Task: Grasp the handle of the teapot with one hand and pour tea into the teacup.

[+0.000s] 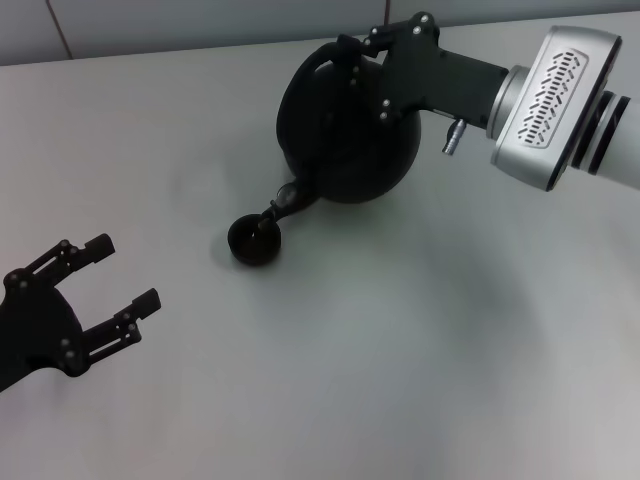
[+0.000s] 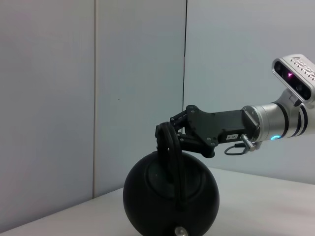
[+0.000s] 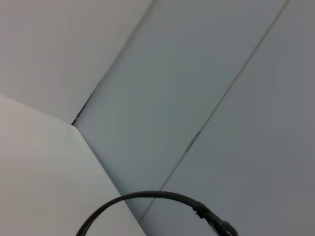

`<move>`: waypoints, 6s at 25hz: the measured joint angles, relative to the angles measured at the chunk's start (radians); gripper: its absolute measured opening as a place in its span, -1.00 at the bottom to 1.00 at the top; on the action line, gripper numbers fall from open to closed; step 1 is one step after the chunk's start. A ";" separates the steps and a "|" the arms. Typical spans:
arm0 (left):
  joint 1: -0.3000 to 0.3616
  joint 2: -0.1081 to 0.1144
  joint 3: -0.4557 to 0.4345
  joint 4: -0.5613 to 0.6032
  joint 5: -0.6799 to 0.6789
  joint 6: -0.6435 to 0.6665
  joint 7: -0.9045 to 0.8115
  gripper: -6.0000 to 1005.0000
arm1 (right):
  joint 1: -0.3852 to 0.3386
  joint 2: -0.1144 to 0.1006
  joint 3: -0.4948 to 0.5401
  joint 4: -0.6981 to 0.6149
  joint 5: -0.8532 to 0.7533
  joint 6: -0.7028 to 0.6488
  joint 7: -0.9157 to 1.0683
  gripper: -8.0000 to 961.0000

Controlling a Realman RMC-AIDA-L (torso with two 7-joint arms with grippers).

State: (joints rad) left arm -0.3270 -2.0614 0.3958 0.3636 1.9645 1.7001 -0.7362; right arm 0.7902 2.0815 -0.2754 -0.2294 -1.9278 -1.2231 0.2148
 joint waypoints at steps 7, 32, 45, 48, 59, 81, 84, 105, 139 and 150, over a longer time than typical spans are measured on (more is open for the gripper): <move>-0.002 0.000 0.000 0.000 -0.008 0.000 0.000 0.62 | 0.017 0.001 -0.008 0.002 0.000 0.002 -0.046 -0.80; -0.003 0.000 0.000 0.000 -0.023 0.002 0.000 0.62 | 0.011 0.001 -0.025 -0.013 0.005 0.011 0.065 -0.79; 0.000 -0.002 0.000 0.000 -0.036 0.002 0.000 0.62 | -0.063 0.000 -0.022 -0.020 0.100 0.010 0.446 -0.74; 0.002 -0.002 0.000 0.000 -0.038 0.003 0.000 0.62 | -0.086 -0.001 -0.027 -0.007 0.142 0.005 0.515 -0.73; -0.002 -0.002 0.000 0.000 -0.038 0.012 0.000 0.62 | -0.147 0.003 -0.026 -0.002 0.218 -0.023 0.490 -0.69; -0.010 -0.002 0.008 0.000 -0.038 0.013 -0.006 0.62 | -0.300 0.003 -0.021 0.018 0.400 -0.093 0.369 -0.61; -0.013 -0.002 0.008 -0.004 -0.038 0.013 -0.010 0.62 | -0.313 0.003 -0.016 0.072 0.428 -0.103 0.282 -0.60; -0.017 -0.003 0.008 -0.012 -0.038 0.005 -0.012 0.62 | -0.327 0.003 0.027 0.197 0.440 -0.092 0.119 -0.52; -0.005 0.000 0.011 -0.036 -0.029 0.008 -0.002 0.62 | -0.546 0.003 0.093 0.280 0.458 -0.290 0.122 0.39; -0.034 0.048 0.114 -0.014 -0.011 0.014 -0.073 0.62 | -0.526 -0.008 -0.068 -0.006 0.170 -0.390 0.442 0.39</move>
State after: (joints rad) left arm -0.3606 -2.0138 0.5093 0.3498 1.9532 1.7137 -0.8092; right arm 0.2643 2.0736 -0.3432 -0.2349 -1.7579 -1.6131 0.6567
